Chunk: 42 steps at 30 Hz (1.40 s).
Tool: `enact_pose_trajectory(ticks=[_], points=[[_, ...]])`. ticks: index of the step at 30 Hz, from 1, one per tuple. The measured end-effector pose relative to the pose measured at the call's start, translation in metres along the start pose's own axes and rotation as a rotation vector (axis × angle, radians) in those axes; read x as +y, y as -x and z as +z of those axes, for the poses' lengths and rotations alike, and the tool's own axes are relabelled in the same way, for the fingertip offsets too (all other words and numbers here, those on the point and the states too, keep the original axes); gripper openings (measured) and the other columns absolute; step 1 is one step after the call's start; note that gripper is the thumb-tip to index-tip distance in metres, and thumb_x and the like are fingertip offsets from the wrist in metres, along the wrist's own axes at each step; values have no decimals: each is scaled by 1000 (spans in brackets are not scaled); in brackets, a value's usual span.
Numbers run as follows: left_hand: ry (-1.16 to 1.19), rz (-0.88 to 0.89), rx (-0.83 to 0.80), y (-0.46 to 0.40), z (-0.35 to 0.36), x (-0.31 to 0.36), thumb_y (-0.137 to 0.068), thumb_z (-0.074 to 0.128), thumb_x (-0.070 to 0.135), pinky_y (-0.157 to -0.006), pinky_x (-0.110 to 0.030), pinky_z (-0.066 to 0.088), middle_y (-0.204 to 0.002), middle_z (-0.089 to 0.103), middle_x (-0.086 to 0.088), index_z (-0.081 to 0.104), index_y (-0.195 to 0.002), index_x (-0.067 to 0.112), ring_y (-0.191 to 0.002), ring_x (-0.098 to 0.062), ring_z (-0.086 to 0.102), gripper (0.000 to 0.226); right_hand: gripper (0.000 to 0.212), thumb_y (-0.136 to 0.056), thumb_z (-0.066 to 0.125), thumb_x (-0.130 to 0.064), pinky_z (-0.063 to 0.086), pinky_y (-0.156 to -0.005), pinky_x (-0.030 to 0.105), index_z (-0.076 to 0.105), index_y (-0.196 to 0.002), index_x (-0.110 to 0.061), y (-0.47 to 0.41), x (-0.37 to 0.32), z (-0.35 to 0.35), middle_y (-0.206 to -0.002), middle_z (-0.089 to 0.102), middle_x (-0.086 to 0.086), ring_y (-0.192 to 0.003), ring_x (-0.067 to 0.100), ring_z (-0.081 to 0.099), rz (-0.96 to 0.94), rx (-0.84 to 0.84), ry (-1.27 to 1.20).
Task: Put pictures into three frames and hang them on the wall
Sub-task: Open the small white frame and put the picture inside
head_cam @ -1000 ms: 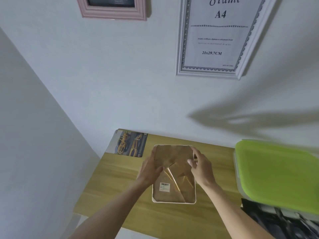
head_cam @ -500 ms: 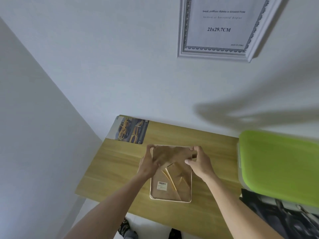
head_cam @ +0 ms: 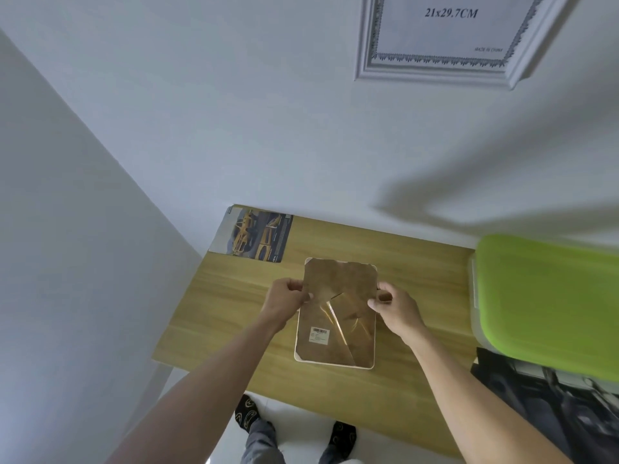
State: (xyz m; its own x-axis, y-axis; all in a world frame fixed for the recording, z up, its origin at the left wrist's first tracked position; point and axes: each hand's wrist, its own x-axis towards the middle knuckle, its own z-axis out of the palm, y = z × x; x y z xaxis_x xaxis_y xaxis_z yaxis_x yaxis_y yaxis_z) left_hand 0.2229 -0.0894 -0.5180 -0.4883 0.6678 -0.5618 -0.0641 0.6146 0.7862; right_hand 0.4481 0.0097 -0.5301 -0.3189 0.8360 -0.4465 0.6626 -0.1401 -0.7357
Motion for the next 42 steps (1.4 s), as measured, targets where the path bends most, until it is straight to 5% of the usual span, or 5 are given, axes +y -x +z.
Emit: enact_pose_trajectory(ticks=[9, 16, 27, 34, 42], points=[[-154, -12, 2, -17, -8, -11, -67, 72, -4, -78, -40, 59, -88, 73, -8, 71, -87, 12, -87, -24, 71, 26, 12, -84, 76, -21, 59, -84, 46, 68, -76, -25, -16, 6, 22, -85, 74, -1, -85, 22, 72, 131, 17, -36], [-311, -11, 18, -25, -11, -14, -68, 75, 1, -59, -21, 43, -87, 69, -2, 70, -93, 13, -84, -17, 63, 28, 7, -88, 71, -22, 56, -83, 37, 72, -90, -16, -17, 4, 36, -91, 73, 0, -87, 22, 69, 199, 41, -24], [-375, 75, -67, -41, -24, -10, -81, 67, 8, -69, -35, 55, -82, 65, -1, 59, -102, 19, -80, -18, 65, 25, 7, -94, 65, -25, 54, -82, 38, 63, -100, -21, -11, 0, 43, -99, 68, -1, -86, 18, 63, 217, 26, -150], [-258, 46, -42, -40, -34, -10, -85, 68, 7, -74, -39, 59, -78, 70, -4, 61, -113, 17, -77, -19, 70, 30, 51, -91, 68, -27, 52, -91, 34, 49, -138, -28, -2, -9, 45, -99, 69, -6, -100, 13, 65, 162, -80, -188], [-293, 174, -151, -18, -10, 7, -85, 71, 15, -59, -19, 47, -79, 68, 2, 54, -135, 26, -76, -9, 68, 54, 80, -87, 74, -15, 52, -62, 27, 32, -153, -30, 12, -5, 14, -83, 61, -10, -78, 10, 66, 145, -67, -239]])
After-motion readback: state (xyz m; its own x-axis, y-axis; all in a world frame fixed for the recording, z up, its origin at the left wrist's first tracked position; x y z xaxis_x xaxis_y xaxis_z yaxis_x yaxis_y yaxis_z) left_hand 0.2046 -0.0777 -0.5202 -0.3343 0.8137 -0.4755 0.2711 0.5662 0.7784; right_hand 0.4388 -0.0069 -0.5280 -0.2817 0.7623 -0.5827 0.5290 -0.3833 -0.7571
